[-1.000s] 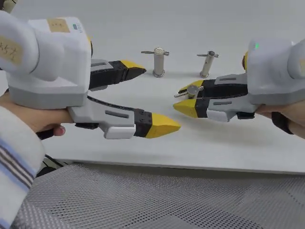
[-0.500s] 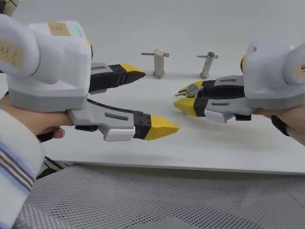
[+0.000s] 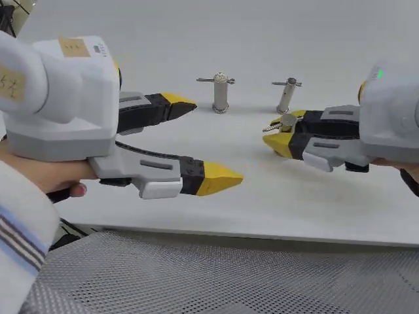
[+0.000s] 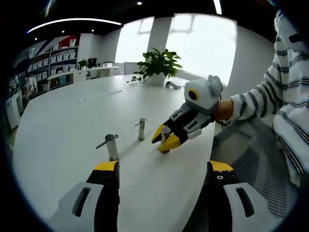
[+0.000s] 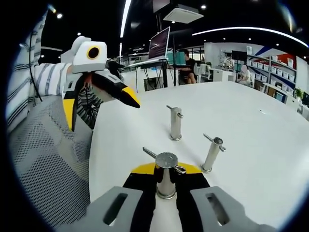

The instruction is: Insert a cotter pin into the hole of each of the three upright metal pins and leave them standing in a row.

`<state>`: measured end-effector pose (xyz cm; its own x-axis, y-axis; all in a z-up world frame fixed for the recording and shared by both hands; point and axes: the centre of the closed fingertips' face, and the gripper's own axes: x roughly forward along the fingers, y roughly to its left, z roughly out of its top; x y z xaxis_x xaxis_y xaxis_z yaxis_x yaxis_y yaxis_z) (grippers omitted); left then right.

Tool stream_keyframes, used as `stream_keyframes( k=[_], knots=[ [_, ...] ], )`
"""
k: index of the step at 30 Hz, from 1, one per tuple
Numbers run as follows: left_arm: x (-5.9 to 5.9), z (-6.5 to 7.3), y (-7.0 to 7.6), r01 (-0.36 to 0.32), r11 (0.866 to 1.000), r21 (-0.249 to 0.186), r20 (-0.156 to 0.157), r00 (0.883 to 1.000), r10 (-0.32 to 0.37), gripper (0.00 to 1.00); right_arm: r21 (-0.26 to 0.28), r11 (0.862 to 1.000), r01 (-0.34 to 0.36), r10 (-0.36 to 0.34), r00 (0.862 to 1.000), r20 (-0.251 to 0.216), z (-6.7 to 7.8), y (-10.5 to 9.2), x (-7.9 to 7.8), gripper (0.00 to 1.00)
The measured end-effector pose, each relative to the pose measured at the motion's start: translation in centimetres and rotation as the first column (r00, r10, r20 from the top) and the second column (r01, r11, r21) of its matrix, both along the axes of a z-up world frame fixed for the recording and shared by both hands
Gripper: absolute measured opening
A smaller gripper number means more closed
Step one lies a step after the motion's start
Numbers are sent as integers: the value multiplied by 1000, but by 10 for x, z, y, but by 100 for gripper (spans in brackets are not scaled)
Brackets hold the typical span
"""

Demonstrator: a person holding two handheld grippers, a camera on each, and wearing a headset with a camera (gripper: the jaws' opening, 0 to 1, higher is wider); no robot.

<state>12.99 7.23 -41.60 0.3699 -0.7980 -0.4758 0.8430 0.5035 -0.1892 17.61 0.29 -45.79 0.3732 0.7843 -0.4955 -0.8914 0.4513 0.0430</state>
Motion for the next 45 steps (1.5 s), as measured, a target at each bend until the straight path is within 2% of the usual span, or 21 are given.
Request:
stream_keyframes(
  k=[3, 4, 8, 11, 13, 14, 16, 17, 19, 22, 24, 26, 29, 33, 38, 42, 43, 45],
  knots=[
    [2, -3, 4, -20, 1000, 24, 0, 1000, 20, 75, -3, 998, 59, -59, 998, 9, 3, -14, 11, 9],
    [2, -3, 4, -23, 999, 24, 0, 1000, 23, 75, -4, 992, 123, -123, 992, 4, 3, -24, 18, 9],
    [0, 1, 1, -42, 999, 18, -1, 999, 42, 75, 5, 961, 275, -275, 961, -24, -1, -54, 37, 9],
    [-1, 3, 2, -45, 999, 20, 2, 999, 45, 75, 9, 941, 338, -338, 941, -19, 0, -70, 47, 9],
    [1, 5, 2, -62, 998, 13, 7, 998, 62, 74, -9, 929, 370, -370, 929, 11, -1, -80, 55, 9],
    [2, 6, 1, -67, 998, 10, 9, 998, 67, 74, -23, 917, 398, -397, 917, 25, -2, -86, 60, 9],
    [2, 7, 0, -77, 997, 12, 9, 997, 77, 74, -31, 907, 420, -419, 908, 22, -5, -91, 63, 9],
    [1, 8, -1, -79, 997, 18, 12, 997, 79, 74, -31, 896, 443, -443, 896, 14, -6, -96, 65, 9],
    [1, 8, -2, -80, 997, 20, 11, 997, 80, 75, -33, 889, 456, -456, 890, 15, -8, -100, 67, 9],
    [0, 7, 0, -80, 997, 19, 12, 997, 79, 75, -28, 885, 464, -464, 886, 21, -10, -104, 68, 9],
    [-1, 8, -1, -81, 997, 14, 9, 997, 81, 74, -1, 882, 471, -471, 882, 31, -6, -105, 71, 9],
    [-3, 8, -4, -81, 997, 14, 9, 997, 81, 74, 25, 879, 477, -477, 879, 24, -5, -105, 74, 9],
    [-3, 8, -3, -77, 997, 10, 7, 997, 77, 74, 33, 876, 482, -483, 876, 17, -7, -104, 77, 9],
    [-1, 9, -1, -81, 997, 13, 11, 997, 81, 74, 40, 879, 475, -475, 880, 6, -9, -100, 77, 9],
    [0, 10, -1, -83, 996, 14, 15, 996, 83, 74, 50, 880, 472, -473, 881, 15, -8, -98, 77, 9],
    [0, 9, -1, -84, 996, 15, 11, 996, 84, 74, 45, 885, 463, -465, 884, 39, -8, -98, 76, 9],
    [-1, 10, -2, -83, 996, 18, 13, 996, 83, 74, 30, 893, 449, -450, 891, 62, -9, -98, 75, 9],
    [0, 9, -1, -82, 996, 19, 14, 997, 82, 74, 33, 891, 452, -454, 889, 58, -9, -99, 75, 9]
  ],
)
